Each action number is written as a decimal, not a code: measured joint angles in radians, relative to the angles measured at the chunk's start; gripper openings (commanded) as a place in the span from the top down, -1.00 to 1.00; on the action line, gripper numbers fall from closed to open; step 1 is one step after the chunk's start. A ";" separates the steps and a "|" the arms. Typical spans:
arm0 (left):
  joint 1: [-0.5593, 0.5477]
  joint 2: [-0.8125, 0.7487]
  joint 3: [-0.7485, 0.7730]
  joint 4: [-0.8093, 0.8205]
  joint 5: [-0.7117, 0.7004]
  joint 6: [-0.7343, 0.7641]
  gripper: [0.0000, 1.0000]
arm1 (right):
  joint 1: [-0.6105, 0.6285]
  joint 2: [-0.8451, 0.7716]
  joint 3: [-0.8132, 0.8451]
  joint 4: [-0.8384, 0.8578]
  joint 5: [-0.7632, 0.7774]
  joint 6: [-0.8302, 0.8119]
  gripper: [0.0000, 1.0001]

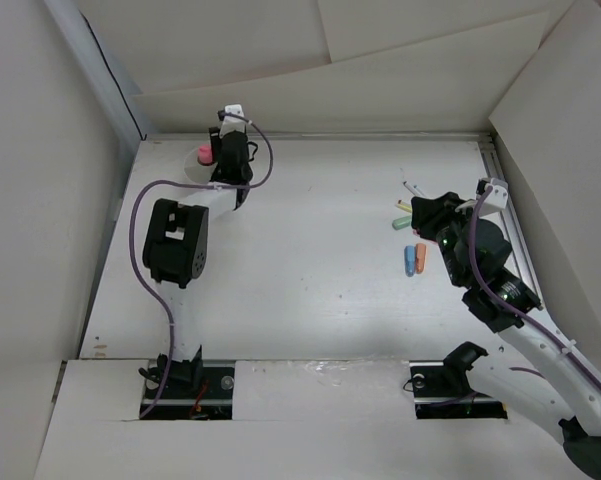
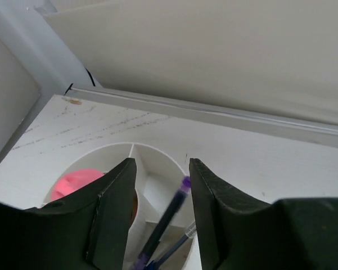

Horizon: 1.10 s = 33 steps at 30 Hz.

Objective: Sort the stationery into containers
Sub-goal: Place the stationery into the container, then grab a piece of stationery with the right arm

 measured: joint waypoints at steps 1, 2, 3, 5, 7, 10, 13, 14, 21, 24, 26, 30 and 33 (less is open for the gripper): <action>-0.001 -0.017 -0.001 -0.012 0.003 -0.008 0.21 | 0.000 0.000 0.000 0.000 0.000 0.000 0.28; -0.001 -0.037 -0.001 -0.021 0.006 -0.020 0.21 | 0.000 0.001 0.000 0.000 0.000 0.000 0.28; -0.001 -0.058 -0.003 -0.026 0.009 -0.032 0.21 | 0.000 0.002 0.000 0.000 0.000 0.000 0.28; 0.000 -0.108 -0.010 -0.039 0.021 -0.057 0.24 | 0.000 0.004 0.000 0.000 0.000 0.000 0.28; 0.000 -0.160 -0.011 -0.051 0.033 -0.086 0.33 | 0.000 0.006 0.000 0.001 0.000 0.000 0.28; 0.002 -0.230 -0.011 -0.080 0.072 -0.136 0.50 | 0.000 0.012 0.000 0.002 0.000 0.000 0.36; -0.001 -0.272 -0.011 -0.113 0.142 -0.192 0.58 | 0.000 0.013 0.000 0.002 0.000 -0.008 0.82; -0.005 -0.277 -0.009 -0.128 0.160 -0.206 0.65 | 0.000 0.013 0.000 0.002 0.000 -0.007 0.92; -0.184 -0.161 0.225 -0.348 0.215 -0.253 0.83 | 0.000 0.028 0.001 -0.011 0.075 0.010 1.00; -0.333 -0.072 0.352 -0.429 0.214 -0.252 0.85 | 0.000 0.066 0.015 -0.043 0.135 0.032 1.00; -0.438 -0.017 0.407 -0.472 0.213 -0.258 0.87 | 0.000 0.098 0.031 -0.073 0.169 0.048 1.00; -0.605 0.052 0.430 -0.542 0.231 -0.307 0.87 | -0.002 0.124 0.040 -0.126 0.221 0.077 1.00; -0.677 0.064 0.381 -0.570 0.280 -0.378 0.90 | -0.008 0.108 0.040 -0.152 0.241 0.092 1.00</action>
